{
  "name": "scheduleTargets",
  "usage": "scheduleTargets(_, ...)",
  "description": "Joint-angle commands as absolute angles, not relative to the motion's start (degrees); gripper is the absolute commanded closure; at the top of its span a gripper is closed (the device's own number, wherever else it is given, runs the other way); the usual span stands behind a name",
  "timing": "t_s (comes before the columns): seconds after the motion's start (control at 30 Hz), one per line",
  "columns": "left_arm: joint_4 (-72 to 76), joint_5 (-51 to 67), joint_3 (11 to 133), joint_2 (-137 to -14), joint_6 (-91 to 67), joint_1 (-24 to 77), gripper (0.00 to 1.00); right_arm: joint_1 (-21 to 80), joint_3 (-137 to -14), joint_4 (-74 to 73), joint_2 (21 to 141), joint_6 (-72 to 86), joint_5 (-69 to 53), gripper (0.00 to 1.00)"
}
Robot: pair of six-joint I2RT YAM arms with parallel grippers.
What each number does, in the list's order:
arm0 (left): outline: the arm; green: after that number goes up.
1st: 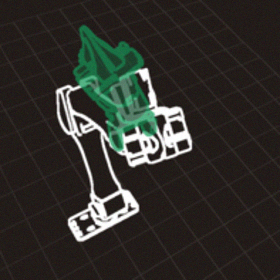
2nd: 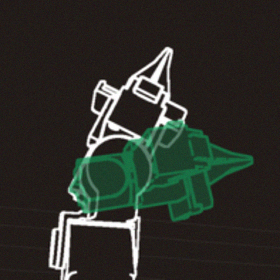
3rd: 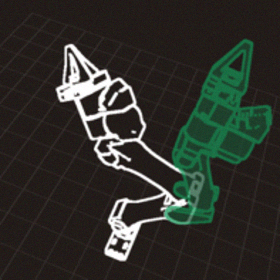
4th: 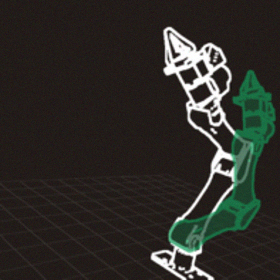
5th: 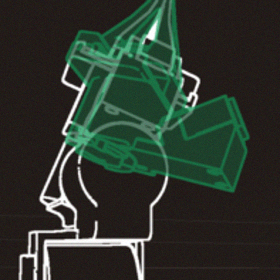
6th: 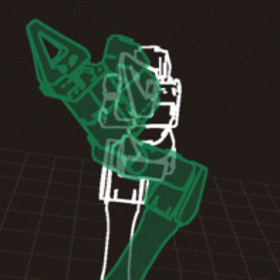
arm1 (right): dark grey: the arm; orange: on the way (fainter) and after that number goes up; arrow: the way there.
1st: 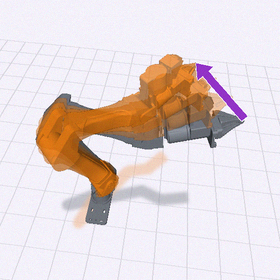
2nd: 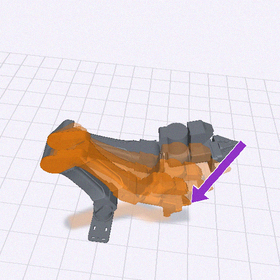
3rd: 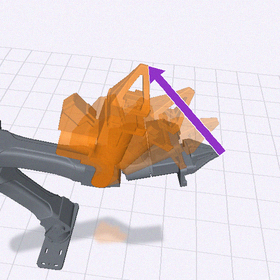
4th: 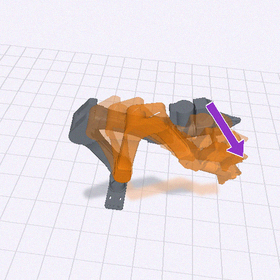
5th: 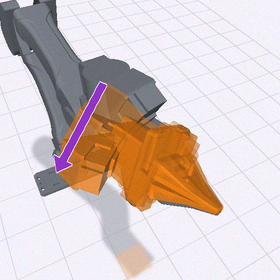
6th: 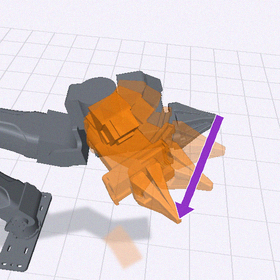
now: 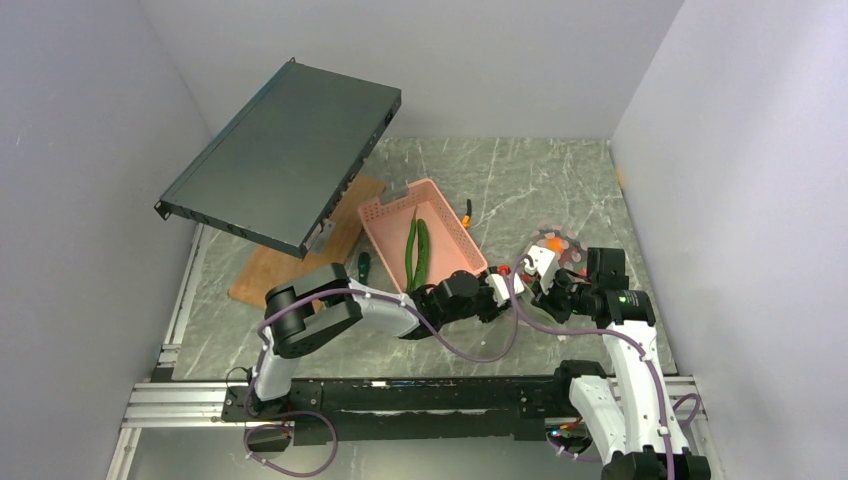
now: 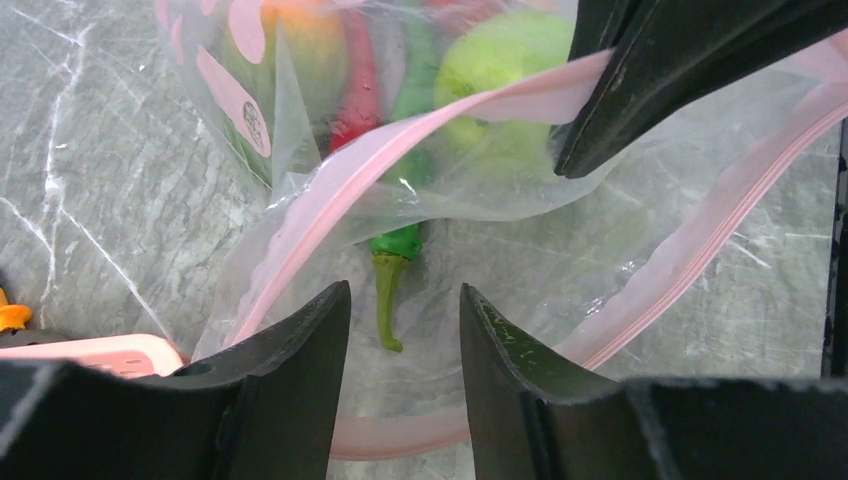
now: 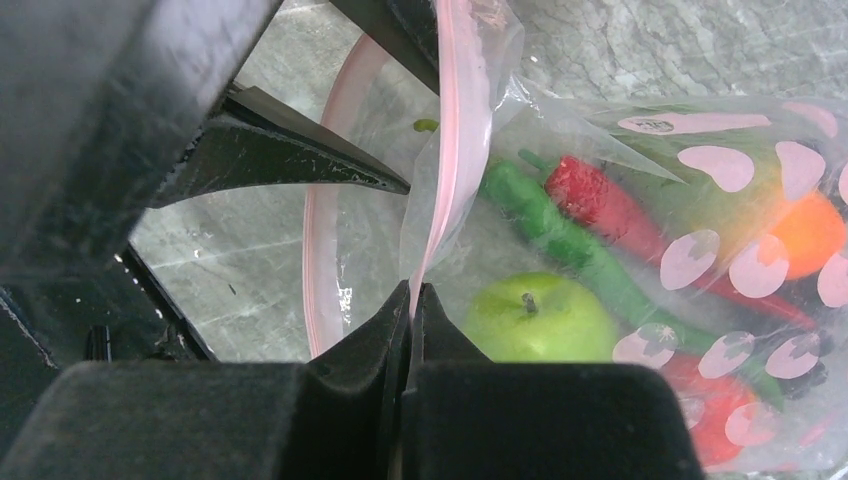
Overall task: Open the zip-top bag and remove the fake food
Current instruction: Pick up the fake vegetable from the zipper food storage bag.
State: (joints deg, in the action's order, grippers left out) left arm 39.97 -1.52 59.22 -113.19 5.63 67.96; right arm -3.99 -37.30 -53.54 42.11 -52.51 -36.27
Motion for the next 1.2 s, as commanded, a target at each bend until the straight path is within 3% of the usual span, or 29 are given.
scheduleTargets(0.0,44.4,-1.2,60.7,-114.8,8.1,68.8,0.52,-4.2,-38.2,-53.5,41.9,-53.5,-38.2,1.0)
scheduleTargets(0.17,45.5,0.0,60.7,-116.5,9.6,68.9,0.55,-4.2,-38.3,-53.8,42.2,-53.8,-38.5,1.0)
scheduleTargets(0.4,45.1,1.1,61.4,-117.6,10.4,68.9,0.69,-4.2,-38.4,-54.1,42.4,-54.0,-38.7,1.0)
scheduleTargets(0.8,46.6,-4.8,61.2,-121.1,6.5,68.8,0.49,-4.2,-38.6,-55.1,41.8,-55.0,-39.8,1.0)
scheduleTargets(1.17,45.1,-10.4,62.4,-121.5,1.9,68.2,0.39,-4.3,-38.7,-56.0,41.6,-56.0,-40.4,1.0)
